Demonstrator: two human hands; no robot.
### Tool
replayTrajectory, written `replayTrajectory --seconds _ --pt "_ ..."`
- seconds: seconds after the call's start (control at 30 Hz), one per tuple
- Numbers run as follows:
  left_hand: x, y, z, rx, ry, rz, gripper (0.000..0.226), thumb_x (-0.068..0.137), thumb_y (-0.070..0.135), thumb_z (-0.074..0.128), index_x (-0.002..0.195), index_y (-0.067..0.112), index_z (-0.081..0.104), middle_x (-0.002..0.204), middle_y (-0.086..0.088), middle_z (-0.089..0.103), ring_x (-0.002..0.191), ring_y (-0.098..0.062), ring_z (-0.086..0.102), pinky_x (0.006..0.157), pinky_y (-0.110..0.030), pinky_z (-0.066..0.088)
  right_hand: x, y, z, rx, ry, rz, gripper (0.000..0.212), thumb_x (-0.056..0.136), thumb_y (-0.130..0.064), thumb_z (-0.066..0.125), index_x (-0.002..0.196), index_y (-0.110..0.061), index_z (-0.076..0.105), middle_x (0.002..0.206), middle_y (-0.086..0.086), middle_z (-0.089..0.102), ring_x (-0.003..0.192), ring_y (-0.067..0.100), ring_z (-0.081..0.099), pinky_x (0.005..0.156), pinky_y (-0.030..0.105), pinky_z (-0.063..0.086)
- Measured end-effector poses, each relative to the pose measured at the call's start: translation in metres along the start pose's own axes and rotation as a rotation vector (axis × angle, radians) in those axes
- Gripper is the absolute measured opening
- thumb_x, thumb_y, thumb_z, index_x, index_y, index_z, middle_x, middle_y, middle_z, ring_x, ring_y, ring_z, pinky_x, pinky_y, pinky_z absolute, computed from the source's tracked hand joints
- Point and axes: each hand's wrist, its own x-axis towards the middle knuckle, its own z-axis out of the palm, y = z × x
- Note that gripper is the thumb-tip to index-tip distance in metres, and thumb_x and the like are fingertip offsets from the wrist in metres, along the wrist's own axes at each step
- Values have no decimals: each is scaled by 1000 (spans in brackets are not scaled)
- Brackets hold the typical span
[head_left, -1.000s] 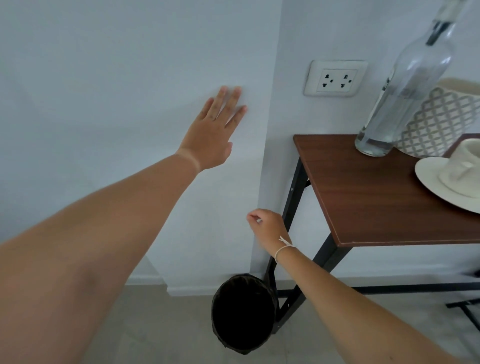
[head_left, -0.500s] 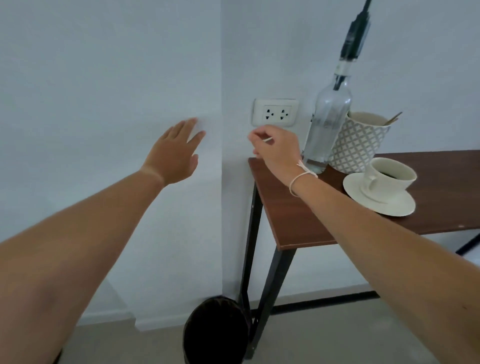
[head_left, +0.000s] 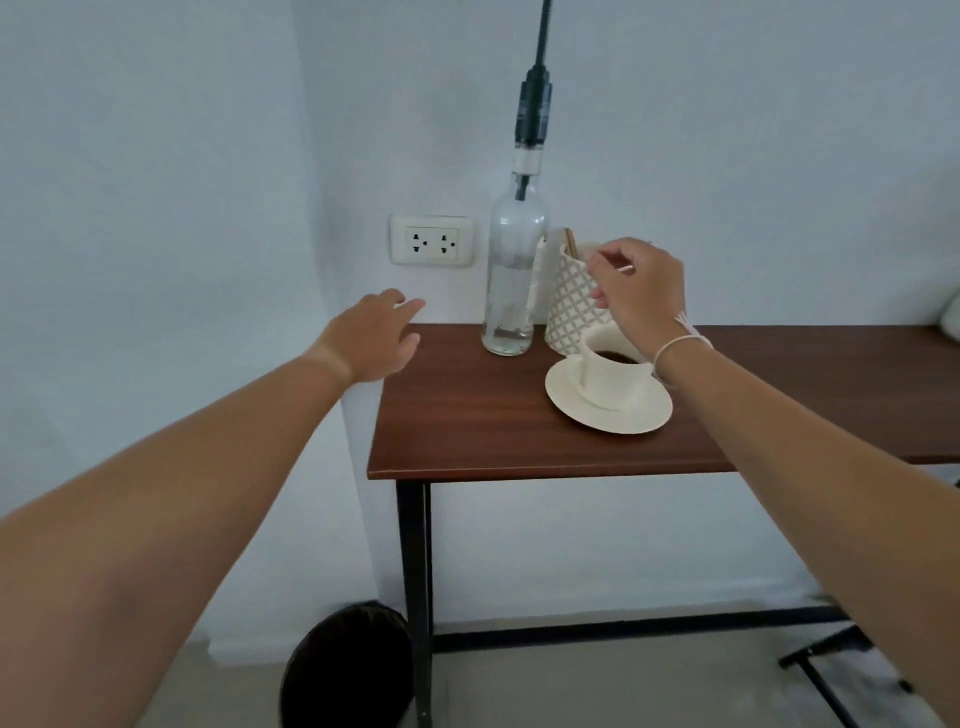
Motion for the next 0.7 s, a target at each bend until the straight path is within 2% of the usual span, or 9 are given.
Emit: replayTrajectory --seconds 0.13,0.27,0.37,0.5,0.57,0.63,0.7 --pt "-2 56 12 -119 -51 -39 53 94 33 39 143 16 33 141 -14 43 128 -33 42 105 -44 35 0 45 -48 -21 -22 82 16 86 -25 56 88 -13 68 83 -1 66 79 25 68 73 33 57" --pt "-7 97 28 -183 -131 -103 55 93 39 38 145 22 30 149 -12 35 137 -29 33 111 -42 29 -9 88 -76 -24 -37 202 16 84 -32 55 82 -20 65 82 -1 67 82 25 68 84 44 56" --pt "-9 122 36 -229 -179 -134 55 94 38 39 145 20 30 149 -14 34 138 -28 30 112 -39 25 -20 113 -84 -60 -52 276 23 84 -41 52 82 -21 63 85 3 68 85 26 67 85 46 54" --pt "-6 145 49 -347 -218 -202 56 92 41 44 144 21 33 141 -13 45 131 -26 40 109 -37 31 -36 139 -80 -37 -112 418 25 82 -43 54 82 -21 64 92 6 70 88 26 67 87 45 54" --pt "-2 153 54 -424 -227 -255 58 91 41 46 144 19 35 137 -11 50 127 -23 46 104 -31 32 -39 149 -75 -68 -160 470 32 83 -39 55 82 -10 67 96 11 71 89 29 67 90 44 52" --pt "2 162 58 -492 -241 -298 60 90 41 48 144 17 34 135 -9 52 126 -22 47 102 -26 31 -37 154 -72 -92 -202 496 35 85 -34 56 95 -3 69 103 13 70 88 28 67 89 38 51" --pt "9 169 61 -554 -260 -325 62 90 40 51 144 15 33 135 -7 52 126 -22 46 102 -26 31 -32 153 -70 -61 -267 546 41 86 -32 58 119 -6 61 103 11 68 73 18 64 76 27 49"
